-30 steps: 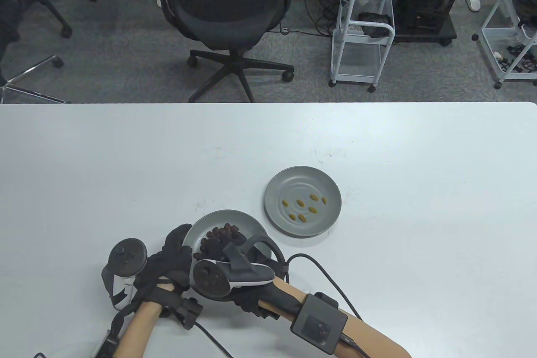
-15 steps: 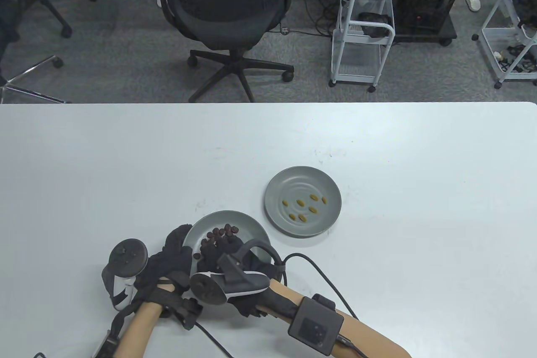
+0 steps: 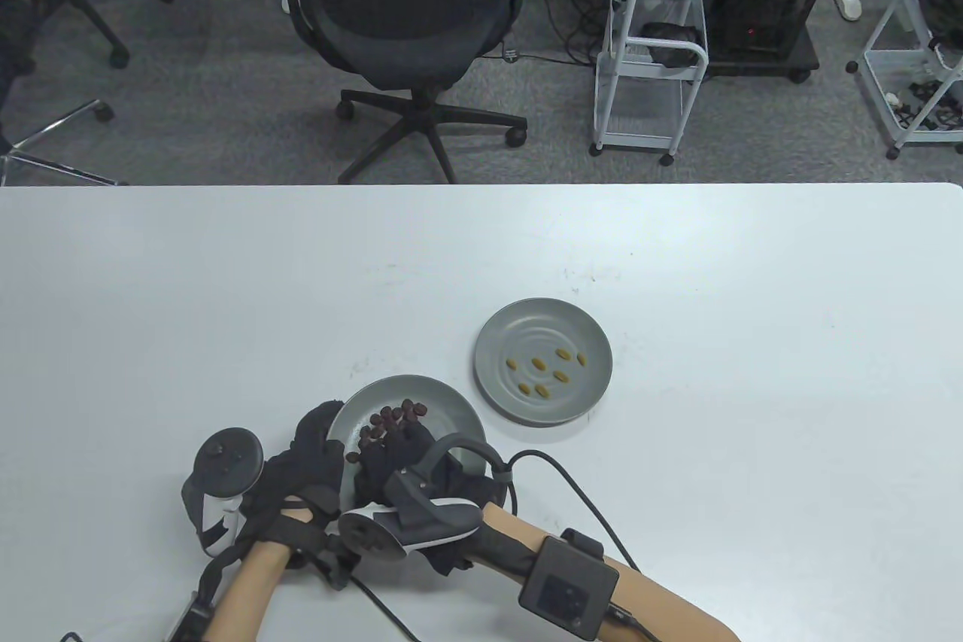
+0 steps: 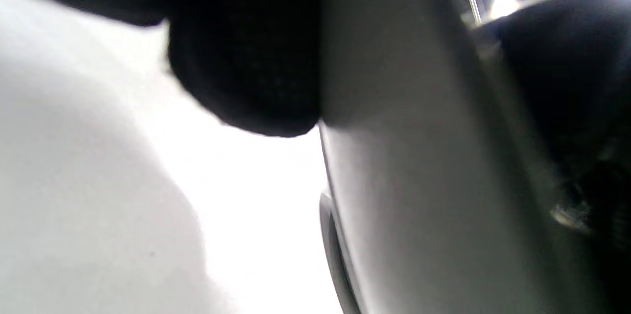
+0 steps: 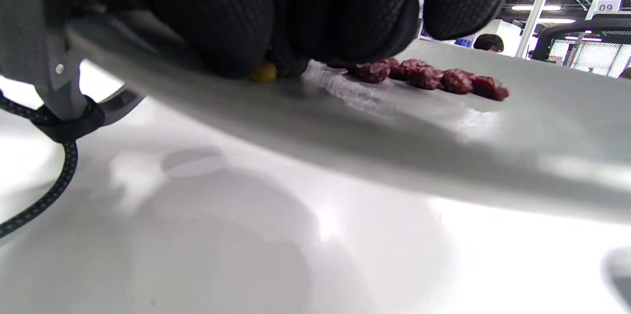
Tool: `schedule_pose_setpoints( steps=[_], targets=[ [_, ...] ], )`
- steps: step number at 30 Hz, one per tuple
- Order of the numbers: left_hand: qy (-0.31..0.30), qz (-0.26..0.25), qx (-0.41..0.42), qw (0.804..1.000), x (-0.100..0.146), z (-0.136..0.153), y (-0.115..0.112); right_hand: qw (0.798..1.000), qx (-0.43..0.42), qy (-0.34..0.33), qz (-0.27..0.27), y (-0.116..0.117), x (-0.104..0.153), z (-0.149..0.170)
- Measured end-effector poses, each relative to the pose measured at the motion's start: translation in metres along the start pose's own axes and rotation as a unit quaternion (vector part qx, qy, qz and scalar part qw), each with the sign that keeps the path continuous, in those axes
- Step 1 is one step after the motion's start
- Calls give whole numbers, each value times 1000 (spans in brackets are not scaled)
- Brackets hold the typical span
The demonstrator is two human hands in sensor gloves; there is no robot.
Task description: Pick raisins with hand pinch into plate
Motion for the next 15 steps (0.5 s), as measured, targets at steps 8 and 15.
schedule_pose_setpoints(
  steps=[8, 15],
  targets=[
    [0, -3, 6, 1000, 0, 0, 2, 996, -38, 46, 68, -39, 10, 39],
    [-1, -5, 7, 1000, 1, 0, 3, 978, -65, 171, 102, -54, 30, 137]
  ],
)
Point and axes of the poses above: the tracker on the back of each hand, its own z axis roughly to the little-finger side, its own x axis roughly from the fingertips to the wrist, y = z × x, the point moved 4 cm from there along -x, roughly from the wrist to the fingertips
